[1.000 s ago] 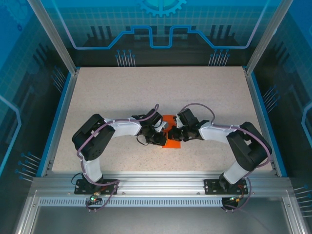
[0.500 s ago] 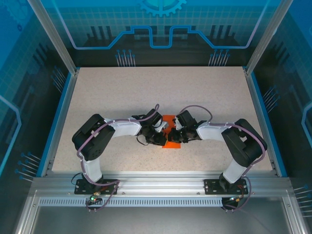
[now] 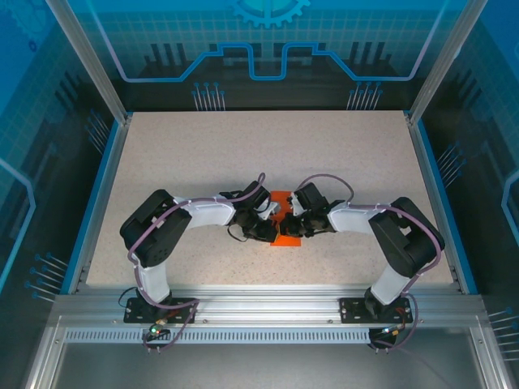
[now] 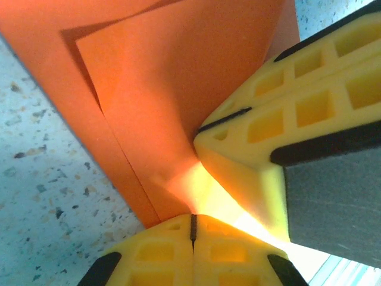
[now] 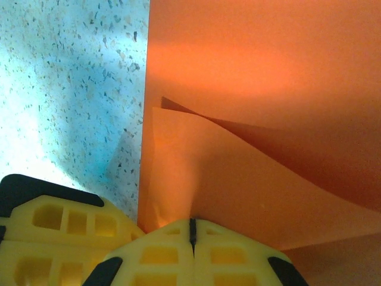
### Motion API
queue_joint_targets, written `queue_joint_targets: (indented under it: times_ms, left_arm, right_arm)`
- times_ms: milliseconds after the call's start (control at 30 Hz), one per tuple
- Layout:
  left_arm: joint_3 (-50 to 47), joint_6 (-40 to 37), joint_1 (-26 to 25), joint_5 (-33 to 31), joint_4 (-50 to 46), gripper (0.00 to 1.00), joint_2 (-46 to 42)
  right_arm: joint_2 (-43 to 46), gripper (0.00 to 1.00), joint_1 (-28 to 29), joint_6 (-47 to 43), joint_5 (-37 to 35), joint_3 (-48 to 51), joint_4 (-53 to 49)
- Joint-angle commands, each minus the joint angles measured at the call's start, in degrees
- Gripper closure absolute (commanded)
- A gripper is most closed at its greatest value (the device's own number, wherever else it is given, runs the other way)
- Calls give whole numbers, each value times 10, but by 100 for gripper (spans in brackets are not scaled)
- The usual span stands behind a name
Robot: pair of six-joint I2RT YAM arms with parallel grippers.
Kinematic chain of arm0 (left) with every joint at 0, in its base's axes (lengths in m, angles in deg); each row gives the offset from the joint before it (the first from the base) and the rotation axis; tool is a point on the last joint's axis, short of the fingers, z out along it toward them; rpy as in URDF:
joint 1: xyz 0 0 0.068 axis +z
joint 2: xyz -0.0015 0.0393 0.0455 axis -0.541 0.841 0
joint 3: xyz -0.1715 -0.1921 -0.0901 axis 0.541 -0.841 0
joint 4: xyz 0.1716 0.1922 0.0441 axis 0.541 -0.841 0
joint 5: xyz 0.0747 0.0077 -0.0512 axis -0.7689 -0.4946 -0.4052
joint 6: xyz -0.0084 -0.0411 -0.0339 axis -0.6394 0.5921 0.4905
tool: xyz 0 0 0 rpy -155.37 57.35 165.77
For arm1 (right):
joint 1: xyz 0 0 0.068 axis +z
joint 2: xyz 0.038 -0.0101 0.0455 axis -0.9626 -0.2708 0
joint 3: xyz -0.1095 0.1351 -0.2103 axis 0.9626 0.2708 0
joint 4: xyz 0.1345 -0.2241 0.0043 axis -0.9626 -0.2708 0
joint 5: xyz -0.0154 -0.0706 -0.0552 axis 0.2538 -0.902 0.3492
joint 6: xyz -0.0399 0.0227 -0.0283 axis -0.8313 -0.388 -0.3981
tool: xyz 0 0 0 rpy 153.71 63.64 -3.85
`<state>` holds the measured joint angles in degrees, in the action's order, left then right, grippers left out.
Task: Fold a paper plane with a square sheet of paper (fold left side to right side)
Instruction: Fold the triangle a second time at the center of the table.
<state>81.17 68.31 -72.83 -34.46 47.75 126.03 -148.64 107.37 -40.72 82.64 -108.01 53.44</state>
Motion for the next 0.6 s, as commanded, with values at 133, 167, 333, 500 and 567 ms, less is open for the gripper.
queue_joint_targets:
  times_ms: [133,167,333,500,567]
  left_arm:
    - [-16,-10,-6,-36,-51,100,25]
    - [-17,-10,-6,-36,-52,100,26]
    - [-19,-10,-6,-38,-51,100,27]
    - [-19,-11,-5,-38,-51,100,26]
    - [-19,-11,-5,-38,-51,100,26]
  right_arm:
    - [4,95,-36,-23,-34,16,-19]
    - [5,95,-39,-24,-33,16,-17]
    - [6,95,-52,-30,-31,16,-18]
    - [3,95,-72,-41,-28,13,-20]
    - [1,95,-80,-45,-25,11,-20]
